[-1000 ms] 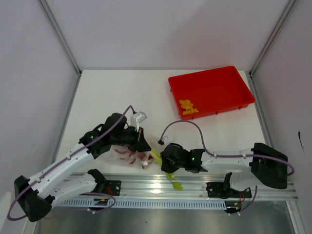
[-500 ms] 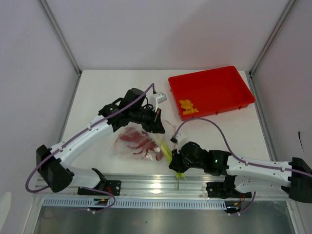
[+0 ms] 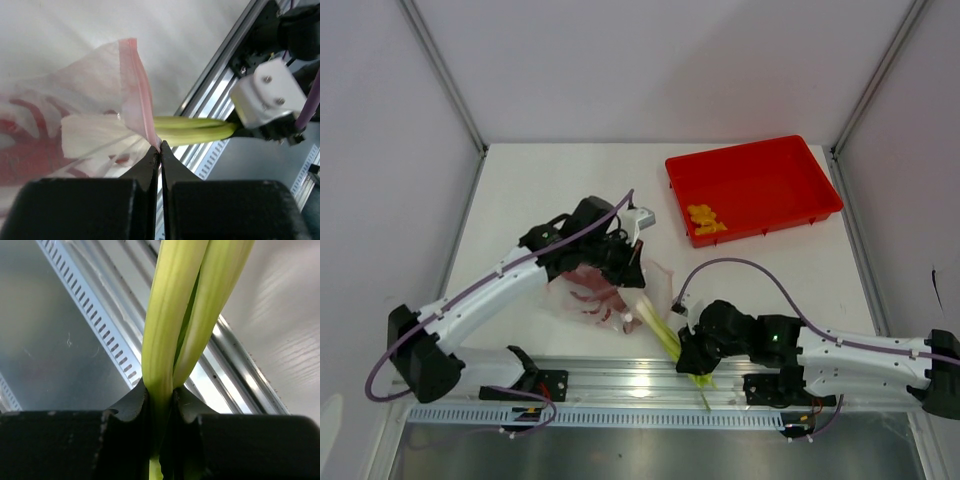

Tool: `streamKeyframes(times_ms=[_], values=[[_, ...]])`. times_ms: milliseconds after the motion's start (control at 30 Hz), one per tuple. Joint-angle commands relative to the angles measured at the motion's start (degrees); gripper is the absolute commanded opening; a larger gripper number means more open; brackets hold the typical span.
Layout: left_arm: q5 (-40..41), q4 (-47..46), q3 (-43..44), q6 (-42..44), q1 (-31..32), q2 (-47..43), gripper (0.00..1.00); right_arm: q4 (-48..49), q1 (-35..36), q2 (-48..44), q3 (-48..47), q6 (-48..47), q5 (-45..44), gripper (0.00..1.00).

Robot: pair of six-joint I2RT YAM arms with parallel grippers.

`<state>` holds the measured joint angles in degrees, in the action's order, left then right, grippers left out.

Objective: Place the food in the zip-top bag and seal the zipper
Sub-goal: Place the fake vegetable in the zipper food storage bag.

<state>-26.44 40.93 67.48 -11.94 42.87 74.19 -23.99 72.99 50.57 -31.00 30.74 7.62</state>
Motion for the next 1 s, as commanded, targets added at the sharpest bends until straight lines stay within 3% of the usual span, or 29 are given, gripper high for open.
streamKeyframes(times_ms=[0,167,500,800,967], values=[[1.65,-1.55,-6.04,-0.53,0.19,-8.08,0.00,0.78,-0.74,0.85,-3.44,-4.11,6.44,0.00],[2.88,-1.73,-13.85,-4.48,0.19,-18.71,0.00,2.53,-0.66,5.50,-7.84,-5.78,8.72,0.00],[4.73,1.00,-19.31,-8.71,0.19,-29.36,0.01,12.64,-2.59,21.39,-15.40,-9.03,20.49,0.00],[2.80,0.73,-22.13,-10.29,0.28,-33.76,0.01,22.31,-8.30,31.51,-21.27,-9.12,31.65,0.00],[1.66,1.09,-21.60,-11.52,0.28,-34.73,0.00,25.99,-8.48,40.11,-26.47,-7.02,28.78,0.03]])
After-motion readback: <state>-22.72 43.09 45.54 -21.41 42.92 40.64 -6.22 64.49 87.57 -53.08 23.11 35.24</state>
